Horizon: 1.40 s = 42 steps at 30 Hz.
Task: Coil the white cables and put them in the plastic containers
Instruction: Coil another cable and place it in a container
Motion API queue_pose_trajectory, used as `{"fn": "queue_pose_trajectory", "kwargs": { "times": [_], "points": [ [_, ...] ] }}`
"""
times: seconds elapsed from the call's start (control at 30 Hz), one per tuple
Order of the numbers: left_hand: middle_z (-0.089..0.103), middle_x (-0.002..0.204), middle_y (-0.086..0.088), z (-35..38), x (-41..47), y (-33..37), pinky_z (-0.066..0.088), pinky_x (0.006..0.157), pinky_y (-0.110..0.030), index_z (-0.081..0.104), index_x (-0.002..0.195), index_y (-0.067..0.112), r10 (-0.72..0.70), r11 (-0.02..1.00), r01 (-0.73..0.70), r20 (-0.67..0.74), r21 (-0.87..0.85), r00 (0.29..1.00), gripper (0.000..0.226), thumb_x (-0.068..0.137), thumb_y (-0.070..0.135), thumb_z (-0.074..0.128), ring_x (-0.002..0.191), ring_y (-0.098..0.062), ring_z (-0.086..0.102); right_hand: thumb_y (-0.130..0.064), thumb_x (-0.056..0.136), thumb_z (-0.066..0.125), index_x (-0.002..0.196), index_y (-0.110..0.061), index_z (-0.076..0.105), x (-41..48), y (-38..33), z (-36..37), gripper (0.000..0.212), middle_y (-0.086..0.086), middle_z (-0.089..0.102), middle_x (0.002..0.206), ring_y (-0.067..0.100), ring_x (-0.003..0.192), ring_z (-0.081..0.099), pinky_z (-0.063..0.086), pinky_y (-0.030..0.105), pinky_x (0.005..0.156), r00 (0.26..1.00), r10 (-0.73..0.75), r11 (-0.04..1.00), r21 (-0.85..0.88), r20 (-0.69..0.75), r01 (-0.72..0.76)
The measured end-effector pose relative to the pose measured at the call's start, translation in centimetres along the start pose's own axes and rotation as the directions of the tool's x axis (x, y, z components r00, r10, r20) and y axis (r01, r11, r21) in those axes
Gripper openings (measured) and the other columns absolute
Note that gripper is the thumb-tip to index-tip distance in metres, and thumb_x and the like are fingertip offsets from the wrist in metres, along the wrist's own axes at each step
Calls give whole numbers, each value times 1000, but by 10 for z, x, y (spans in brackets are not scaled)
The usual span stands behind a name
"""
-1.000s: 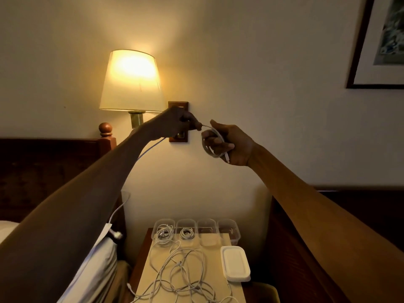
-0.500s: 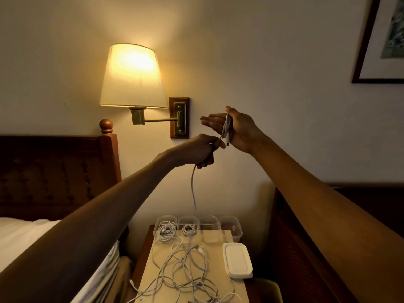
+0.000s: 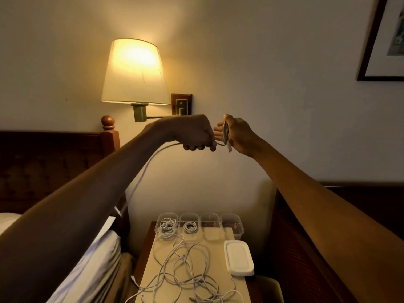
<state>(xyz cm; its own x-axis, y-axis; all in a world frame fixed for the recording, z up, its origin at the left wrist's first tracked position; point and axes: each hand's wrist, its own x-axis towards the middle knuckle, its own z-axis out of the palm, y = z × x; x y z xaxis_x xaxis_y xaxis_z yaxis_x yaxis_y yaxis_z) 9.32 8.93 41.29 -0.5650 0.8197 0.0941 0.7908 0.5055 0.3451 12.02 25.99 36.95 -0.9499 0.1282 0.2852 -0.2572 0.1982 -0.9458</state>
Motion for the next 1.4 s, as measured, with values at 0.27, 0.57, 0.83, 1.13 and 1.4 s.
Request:
{"fn": "queue_pose_trajectory", "kwargs": {
  "times": [0.27,0.57,0.83,1.13,1.4],
  "points": [
    [73,83,6,-25,-1,-11,48,65,-12,77,97,15,232,966,-199,-220,162,947,16,87,26,72,71,-5,65,-36,106,17,127,6,49,-8,9,6,56,22,62,123,23,89,71,57,25,77,927,196,980,-24,319,-198],
    [70,81,-4,-15,0,-47,45,56,-12,75,96,5,230,954,-295,-482,-61,845,19,86,21,73,62,-1,58,-42,106,20,88,9,71,-19,1,13,75,14,66,67,9,28,42,38,10,32,804,156,808,394,574,-438],
    [61,70,-3,16,5,-62,44,52,-19,70,87,12,133,940,-278,-535,-200,835,12,92,22,66,59,-8,56,-52,103,21,94,0,70,-18,3,16,71,7,61,65,9,34,49,43,10,39,734,25,760,464,679,-455],
    [55,71,-6,57,4,-65,43,56,-24,65,106,3,-35,754,-98,-187,-650,982,27,104,20,44,63,-14,50,-29,105,31,99,-2,61,-19,-3,3,41,4,56,62,9,37,44,46,17,41,858,-24,672,644,513,-366],
    [54,65,-10,53,4,-23,43,45,-24,66,108,8,25,908,-68,-110,-412,994,25,104,13,43,47,-13,51,-37,106,27,129,1,54,0,-7,-5,52,14,69,117,10,69,63,51,17,63,999,-42,824,567,31,17]
  ]
}}
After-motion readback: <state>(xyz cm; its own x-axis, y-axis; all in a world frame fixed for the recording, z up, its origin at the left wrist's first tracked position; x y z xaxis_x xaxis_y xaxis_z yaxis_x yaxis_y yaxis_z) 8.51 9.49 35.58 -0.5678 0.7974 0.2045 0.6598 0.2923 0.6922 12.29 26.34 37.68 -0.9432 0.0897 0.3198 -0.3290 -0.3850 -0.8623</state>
